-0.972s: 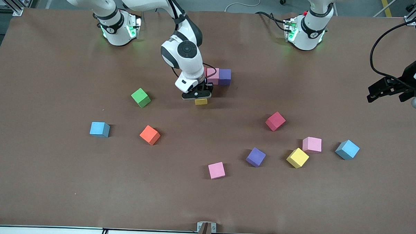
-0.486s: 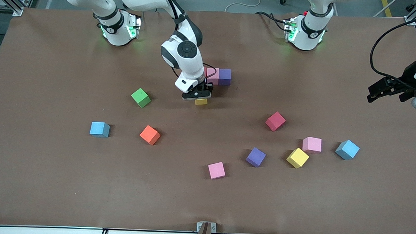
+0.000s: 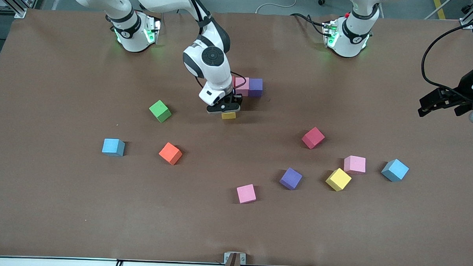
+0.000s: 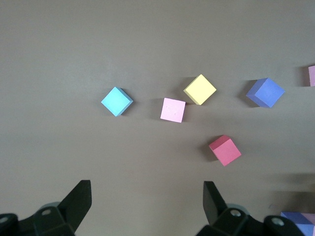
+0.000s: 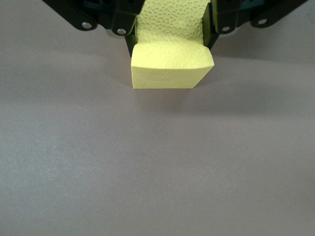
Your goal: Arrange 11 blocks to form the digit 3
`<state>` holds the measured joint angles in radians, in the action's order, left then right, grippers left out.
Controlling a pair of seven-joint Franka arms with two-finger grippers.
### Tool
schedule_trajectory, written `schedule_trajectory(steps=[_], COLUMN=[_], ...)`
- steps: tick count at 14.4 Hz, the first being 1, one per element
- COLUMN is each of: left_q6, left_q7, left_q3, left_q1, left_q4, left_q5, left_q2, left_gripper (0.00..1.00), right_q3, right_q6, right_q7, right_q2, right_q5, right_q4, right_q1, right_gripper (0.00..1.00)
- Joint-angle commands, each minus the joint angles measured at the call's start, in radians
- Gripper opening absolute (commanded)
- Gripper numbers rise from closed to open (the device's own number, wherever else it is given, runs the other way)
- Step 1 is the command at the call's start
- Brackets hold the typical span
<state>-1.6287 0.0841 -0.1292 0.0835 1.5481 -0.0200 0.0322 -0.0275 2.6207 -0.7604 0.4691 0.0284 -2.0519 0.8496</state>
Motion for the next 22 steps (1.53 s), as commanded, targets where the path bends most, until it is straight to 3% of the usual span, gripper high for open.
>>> schedule_trajectory(steps=[1,2,8,13,18,22], left_q6=[-0.019,-0.020,-0.017,-0.017,-0.017,-0.017], left_q7=[0.006,0.006,0.006,0.005,0.005,0.003], left_q3=[-0.003,-0.003,-0.006,-0.004,-0.004,-0.004], left_q1=[0.001,0.001,0.002,0.005,0.005,0.005], left_q4=[-0.002,-0.003,-0.003,-0.005,-0.005,-0.008], left_q5=[-0.018,-0.017,-0.017,-0.017,-0.017,-0.017], left_q2=[0.014,0.014,0.006,0.008,0.008,0.006], left_gripper=[1.00,1.00,1.00,1.00,1.00,1.00], right_q3=[-0.008,-0.006,-0.006,-0.002,0.003,0.006], right_q6=[-0.007,-0.008,-0.013,-0.141,-0.352,-0.383], right_q7=[0.000,0.003,0.013,0.009,0.001,0.012], right_q2=[0.005,0.005,0.005,-0.027,-0.096,-0.106], right_q5=[0.021,0.019,0.013,0.021,0.021,0.010], right_q4=[-0.039,-0.039,-0.007,0.050,0.136,0.147], right_q1=[0.011,0.008,0.000,-0.004,-0.099,-0.208], right_gripper=[0.77,1.00,1.00,1.00,1.00,1.00])
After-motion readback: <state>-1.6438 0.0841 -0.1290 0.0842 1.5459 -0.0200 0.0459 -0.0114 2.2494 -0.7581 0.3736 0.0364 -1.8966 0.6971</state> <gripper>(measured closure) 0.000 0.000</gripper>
